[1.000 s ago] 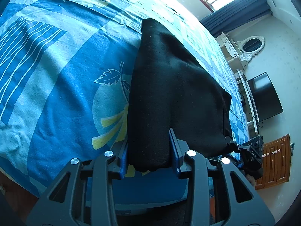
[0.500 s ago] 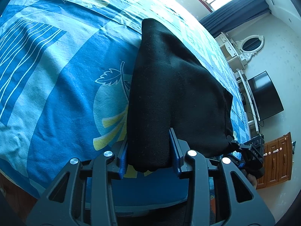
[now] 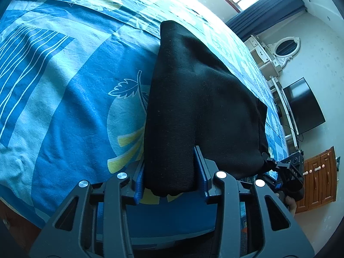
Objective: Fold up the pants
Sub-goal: 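Open both tools and release the folded pants on the bed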
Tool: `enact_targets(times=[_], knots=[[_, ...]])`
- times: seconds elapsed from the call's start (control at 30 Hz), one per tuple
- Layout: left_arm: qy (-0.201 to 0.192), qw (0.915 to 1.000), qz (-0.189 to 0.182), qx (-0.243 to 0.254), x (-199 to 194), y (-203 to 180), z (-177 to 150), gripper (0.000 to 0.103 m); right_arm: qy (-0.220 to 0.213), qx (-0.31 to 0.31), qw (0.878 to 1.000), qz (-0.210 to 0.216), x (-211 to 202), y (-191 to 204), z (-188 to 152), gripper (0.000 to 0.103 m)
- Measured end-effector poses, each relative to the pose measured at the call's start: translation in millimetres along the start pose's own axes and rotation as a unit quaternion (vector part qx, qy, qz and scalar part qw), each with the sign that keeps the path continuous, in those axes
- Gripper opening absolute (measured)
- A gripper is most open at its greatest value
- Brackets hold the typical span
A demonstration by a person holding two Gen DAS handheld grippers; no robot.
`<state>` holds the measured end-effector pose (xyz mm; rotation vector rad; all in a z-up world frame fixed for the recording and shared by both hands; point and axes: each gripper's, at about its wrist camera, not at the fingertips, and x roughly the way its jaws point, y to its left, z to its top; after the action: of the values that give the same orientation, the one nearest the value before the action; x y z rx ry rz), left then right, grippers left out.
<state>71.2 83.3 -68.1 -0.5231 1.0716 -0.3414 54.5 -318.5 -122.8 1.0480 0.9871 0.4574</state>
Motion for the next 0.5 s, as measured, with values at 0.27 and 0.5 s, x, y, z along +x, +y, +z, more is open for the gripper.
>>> enact_targets(times=[0.27, 0.5], knots=[[-0.047, 0.9898, 0.112, 0.074, -8.6, -17.4, -1.3, 0.091, 0.018, -0.033, 0.999, -0.016, -8.6, 18.8, -1.9, 0.072], [-0.089, 0.9587, 0.213, 0.165, -25.9, -54.8, -17.9, 0.093, 0.009, -0.088, 0.982, -0.165, -26.1, 43.2, -20.8, 0.08]])
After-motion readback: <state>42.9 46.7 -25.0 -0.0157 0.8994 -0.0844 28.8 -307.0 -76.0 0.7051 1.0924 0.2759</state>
